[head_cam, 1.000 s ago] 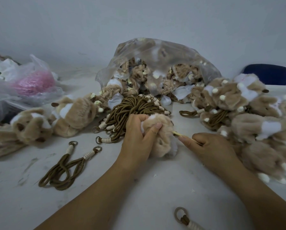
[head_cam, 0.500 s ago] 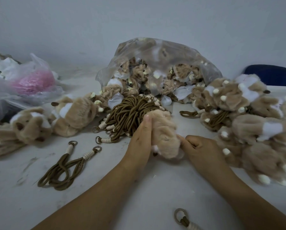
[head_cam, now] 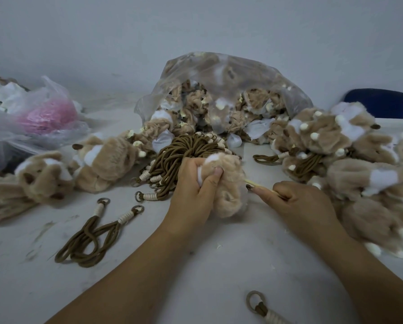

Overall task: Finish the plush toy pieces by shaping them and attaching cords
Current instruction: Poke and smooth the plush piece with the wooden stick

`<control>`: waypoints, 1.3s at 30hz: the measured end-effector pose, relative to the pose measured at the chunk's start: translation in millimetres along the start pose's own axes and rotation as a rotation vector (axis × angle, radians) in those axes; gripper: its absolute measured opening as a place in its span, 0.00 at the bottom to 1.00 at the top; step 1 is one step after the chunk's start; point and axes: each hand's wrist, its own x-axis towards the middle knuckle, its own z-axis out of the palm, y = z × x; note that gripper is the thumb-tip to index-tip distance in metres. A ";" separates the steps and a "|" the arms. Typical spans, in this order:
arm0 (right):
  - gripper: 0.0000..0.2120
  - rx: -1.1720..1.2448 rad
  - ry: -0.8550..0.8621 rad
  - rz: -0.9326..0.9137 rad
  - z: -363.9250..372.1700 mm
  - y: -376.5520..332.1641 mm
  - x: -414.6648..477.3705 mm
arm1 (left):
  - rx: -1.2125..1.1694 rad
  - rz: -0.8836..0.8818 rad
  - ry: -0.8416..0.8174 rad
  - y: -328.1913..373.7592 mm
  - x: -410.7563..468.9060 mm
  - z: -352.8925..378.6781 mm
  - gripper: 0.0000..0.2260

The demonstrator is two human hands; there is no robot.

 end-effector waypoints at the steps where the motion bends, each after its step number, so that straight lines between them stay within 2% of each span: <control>1: 0.31 0.000 0.005 -0.006 0.2 0.7 0.0 | 0.034 0.021 -0.012 0.9 0.0 -0.5 0.03; 4: 0.30 0.014 0.014 -0.011 0.1 1.9 -0.5 | 0.115 0.083 -0.060 3.1 -0.1 -0.6 0.03; 6: 0.30 0.053 0.036 -0.022 -0.4 1.7 -1.9 | 0.125 0.102 -0.098 4.9 -2.0 0.8 0.08; 8: 0.30 0.096 0.049 -0.035 -1.1 -1.2 -3.1 | 0.093 0.096 -0.137 7.2 -4.6 3.0 0.12; 13: 0.26 0.332 0.027 0.003 7.7 -14.9 -8.4 | -0.008 0.053 -0.224 5.9 -9.2 15.0 0.14; 16: 0.24 0.419 0.012 0.037 17.5 -18.9 -12.5 | -0.138 -0.017 -0.199 5.3 -11.5 17.4 0.11; 18: 0.25 0.443 -0.008 0.050 21.2 -22.3 -13.1 | -0.203 -0.051 -0.151 4.9 -11.1 14.7 0.15; 20: 0.29 0.419 -0.013 0.052 20.8 -23.7 -12.6 | -0.208 -0.058 -0.091 2.2 -8.8 12.3 0.18; 24: 0.32 0.281 -0.020 0.038 14.5 -17.4 -7.9 | -0.180 -0.030 0.008 -4.2 -4.9 8.7 0.18; 30: 0.30 0.080 -0.017 -0.045 4.7 -2.7 -1.0 | -0.179 -0.078 -0.007 -8.3 -4.1 7.5 0.17; 34: 0.29 0.044 -0.020 -0.097 0.5 -0.7 -1.3 | -0.137 -0.071 -0.040 -4.5 -6.3 6.0 0.15; 39: 0.30 0.028 -0.003 -0.192 -3.2 -9.1 -3.5 | -0.049 -0.056 -0.094 -4.5 -13.0 6.9 0.17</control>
